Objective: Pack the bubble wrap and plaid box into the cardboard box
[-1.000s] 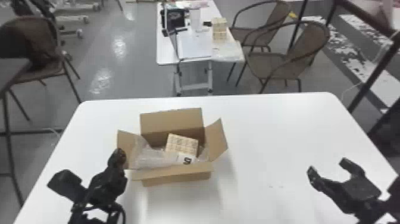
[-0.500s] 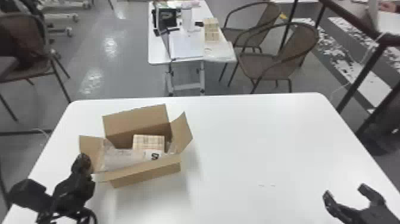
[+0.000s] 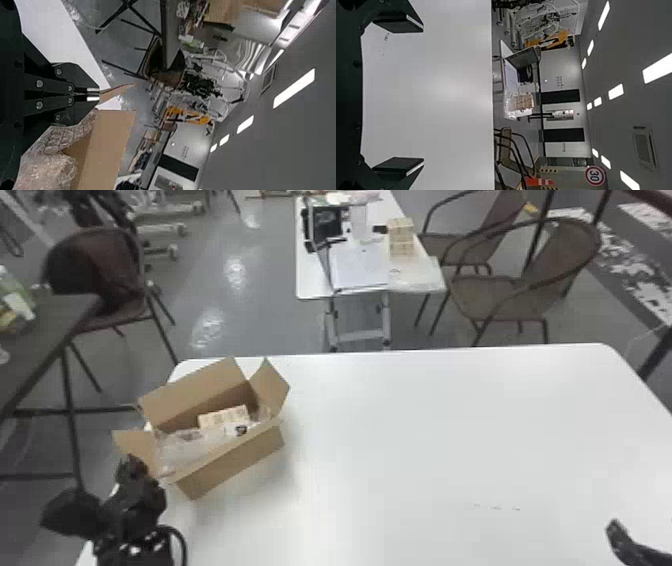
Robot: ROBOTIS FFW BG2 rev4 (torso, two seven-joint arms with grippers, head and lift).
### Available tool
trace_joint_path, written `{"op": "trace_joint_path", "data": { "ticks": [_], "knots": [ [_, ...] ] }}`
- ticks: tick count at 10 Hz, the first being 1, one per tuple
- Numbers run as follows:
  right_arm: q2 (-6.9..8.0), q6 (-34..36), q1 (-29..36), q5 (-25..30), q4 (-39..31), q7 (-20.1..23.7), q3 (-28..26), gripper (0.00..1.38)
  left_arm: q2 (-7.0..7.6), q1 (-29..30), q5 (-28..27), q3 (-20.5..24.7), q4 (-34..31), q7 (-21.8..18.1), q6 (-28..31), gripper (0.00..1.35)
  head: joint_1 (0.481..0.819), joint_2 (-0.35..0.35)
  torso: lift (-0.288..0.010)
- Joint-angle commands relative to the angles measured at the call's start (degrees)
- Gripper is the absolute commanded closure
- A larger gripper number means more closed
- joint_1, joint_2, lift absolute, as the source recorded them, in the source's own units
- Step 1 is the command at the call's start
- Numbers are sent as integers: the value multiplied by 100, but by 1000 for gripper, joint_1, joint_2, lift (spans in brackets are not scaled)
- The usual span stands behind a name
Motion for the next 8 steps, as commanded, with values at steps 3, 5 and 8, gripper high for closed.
{"op": "trace_joint_path", "data": {
  "ticks": [3, 5, 8],
  "knots": [
    [5, 37, -170, 99, 102, 80, 2, 117, 81, -319, -80, 574, 344, 210, -72, 1194, 695, 243, -44],
    [5, 63, -222, 90, 155, 89, 28, 117, 90, -301, 25, 600, 414, 350, -204, 1067, 695, 271, -44],
    [5, 72, -214, 108, 129, 124, 37, 117, 134, 33, 359, 213, 115, 236, -960, 117, 695, 281, -44]
  ]
}}
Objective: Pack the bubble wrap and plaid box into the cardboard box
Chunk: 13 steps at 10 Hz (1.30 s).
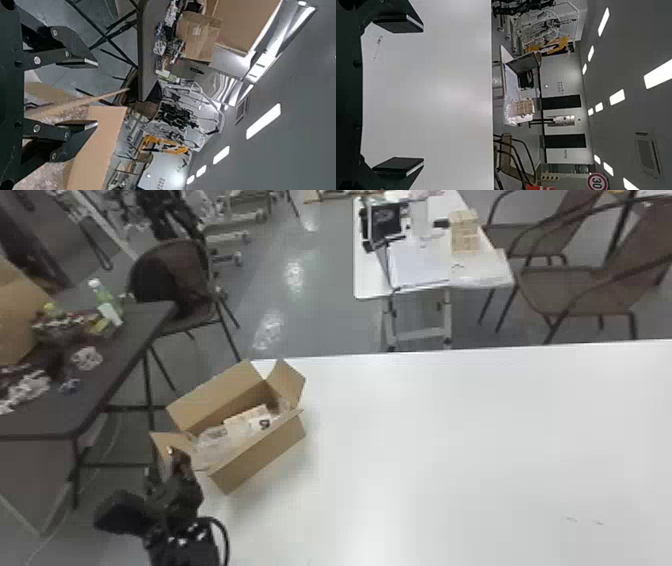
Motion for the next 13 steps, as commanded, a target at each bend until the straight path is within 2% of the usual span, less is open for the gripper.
{"op": "trace_joint_path", "data": {
  "ticks": [1, 3, 4, 5, 6, 7, 8, 9, 10, 11, 12, 13],
  "knots": [
    [5, 8, 39, 8, -103, 0, 0, 117, -72, 386, -10, -129, -670, 3, -114, 130, 695, 279, -44],
    [5, 8, 145, 17, -243, 0, 0, 117, -107, 1186, -467, -446, -1786, -6, 62, 134, 695, 259, -44],
    [5, -1, 268, 25, -366, 0, 0, 117, -72, 1502, -687, -665, -2190, -208, 211, 134, 695, 234, -44],
    [5, -220, 426, 8, -472, -62, 79, 117, -2, 1695, -854, -920, -2331, -507, 176, 134, 695, 191, -44],
    [5, -335, 619, 166, -674, -194, 176, 117, 69, 1871, -1012, -1210, -2384, -568, 176, 134, 695, 140, -44],
    [5, -528, 725, 307, -762, -308, 272, 117, 95, 2029, -1285, -1281, -2384, -779, 176, 134, 695, 121, -44],
    [5, -677, 804, 342, -762, -404, 431, 117, 69, 2205, -1478, -1290, -2375, -1254, 352, 134, 695, 84, -44],
    [5, -686, 892, 544, -823, -466, 536, 117, 42, 2372, -1794, -1325, -2340, -1456, 378, 136, 695, 57, -44],
    [5, -713, 1006, 570, -832, -545, 633, 117, 16, 2486, -1882, -1404, -2182, -1526, 404, 136, 695, 44, -44],
    [5, -739, 1147, 570, -814, -651, 747, 117, -72, 2566, -1909, -1351, -2058, -1737, 316, 136, 695, 42, -44],
    [5, -765, 1252, 570, -814, -791, 870, 117, -151, 2618, -1961, -1219, -2076, -2150, 360, 136, 695, 36, -44],
    [5, -783, 1296, 570, -814, -853, 914, 117, -157, 2636, -1961, -1184, -2085, -2546, 483, 136, 695, 33, -44]
  ]
}}
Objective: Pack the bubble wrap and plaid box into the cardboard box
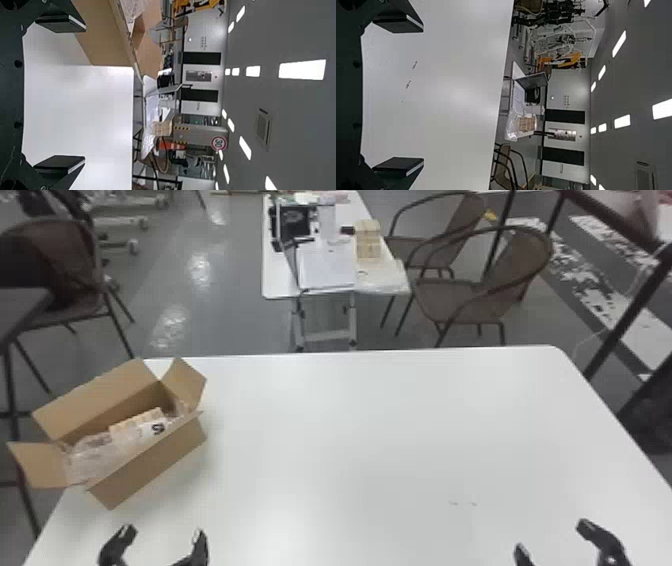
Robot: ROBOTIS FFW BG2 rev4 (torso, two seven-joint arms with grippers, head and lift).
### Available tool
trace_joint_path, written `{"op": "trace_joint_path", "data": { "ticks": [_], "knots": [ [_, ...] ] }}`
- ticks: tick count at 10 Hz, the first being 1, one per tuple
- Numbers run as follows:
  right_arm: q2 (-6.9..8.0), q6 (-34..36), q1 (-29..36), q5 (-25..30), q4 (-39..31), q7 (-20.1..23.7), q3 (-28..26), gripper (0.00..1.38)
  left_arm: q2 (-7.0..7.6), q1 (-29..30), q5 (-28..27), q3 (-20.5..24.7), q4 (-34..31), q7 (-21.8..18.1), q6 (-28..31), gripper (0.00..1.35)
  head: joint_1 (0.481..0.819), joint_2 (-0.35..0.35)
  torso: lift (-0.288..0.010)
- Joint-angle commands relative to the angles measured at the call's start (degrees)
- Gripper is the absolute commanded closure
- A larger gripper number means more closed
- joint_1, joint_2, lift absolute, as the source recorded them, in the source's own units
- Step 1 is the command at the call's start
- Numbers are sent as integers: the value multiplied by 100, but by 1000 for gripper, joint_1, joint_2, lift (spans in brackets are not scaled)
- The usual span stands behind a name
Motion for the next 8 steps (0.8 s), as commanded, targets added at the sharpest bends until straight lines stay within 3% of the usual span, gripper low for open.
{"op": "trace_joint_path", "data": {
  "ticks": [1, 8],
  "knots": [
    [5, -19, 79, 1, 2, -21, 73, 117, -25, 24, -15, 14, -6, -84, 93, 134, 695, 28, -44],
    [5, 25, 140, 27, -25, -83, 144, 117, -25, 33, -7, 23, -15, -84, 242, 136, 695, 43, -44]
  ]
}}
